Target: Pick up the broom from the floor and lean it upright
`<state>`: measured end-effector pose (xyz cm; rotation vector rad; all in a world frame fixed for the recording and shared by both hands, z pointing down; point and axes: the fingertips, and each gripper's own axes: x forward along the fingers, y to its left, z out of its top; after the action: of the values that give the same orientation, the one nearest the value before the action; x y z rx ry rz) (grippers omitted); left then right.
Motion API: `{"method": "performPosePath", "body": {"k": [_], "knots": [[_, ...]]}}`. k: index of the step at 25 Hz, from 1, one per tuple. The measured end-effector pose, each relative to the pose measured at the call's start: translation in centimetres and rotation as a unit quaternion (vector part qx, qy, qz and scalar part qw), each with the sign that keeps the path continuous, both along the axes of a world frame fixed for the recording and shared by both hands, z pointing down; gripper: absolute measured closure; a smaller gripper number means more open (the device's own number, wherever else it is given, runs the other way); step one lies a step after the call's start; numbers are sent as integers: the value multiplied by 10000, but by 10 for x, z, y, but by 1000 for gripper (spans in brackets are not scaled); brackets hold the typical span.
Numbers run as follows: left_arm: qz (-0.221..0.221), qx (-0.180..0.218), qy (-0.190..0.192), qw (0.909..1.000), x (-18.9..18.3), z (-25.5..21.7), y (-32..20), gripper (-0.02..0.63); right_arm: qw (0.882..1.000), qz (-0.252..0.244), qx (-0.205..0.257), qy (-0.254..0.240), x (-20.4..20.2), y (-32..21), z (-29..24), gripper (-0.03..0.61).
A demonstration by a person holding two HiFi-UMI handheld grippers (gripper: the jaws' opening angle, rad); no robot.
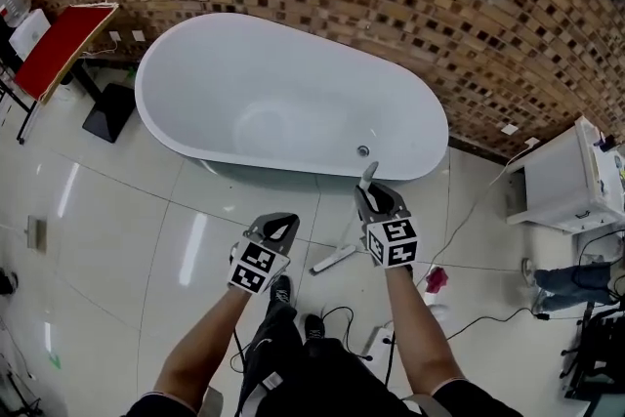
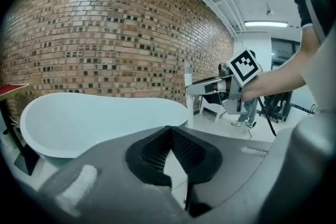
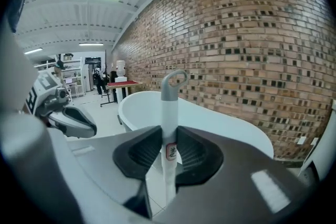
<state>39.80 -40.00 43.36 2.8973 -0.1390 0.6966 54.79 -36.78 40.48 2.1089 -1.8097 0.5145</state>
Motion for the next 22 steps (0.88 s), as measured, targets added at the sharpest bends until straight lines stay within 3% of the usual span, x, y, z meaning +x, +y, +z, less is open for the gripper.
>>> {"method": "performPosePath", "body": {"k": [9, 22], "knots": [[180, -213, 115, 9995, 36, -3, -65, 614, 9992, 381, 9, -138, 31, -92, 7, 489], [-78, -541, 179, 9983, 37, 6, -122, 614, 9990, 427, -96, -118, 40, -174, 23, 486]]}}
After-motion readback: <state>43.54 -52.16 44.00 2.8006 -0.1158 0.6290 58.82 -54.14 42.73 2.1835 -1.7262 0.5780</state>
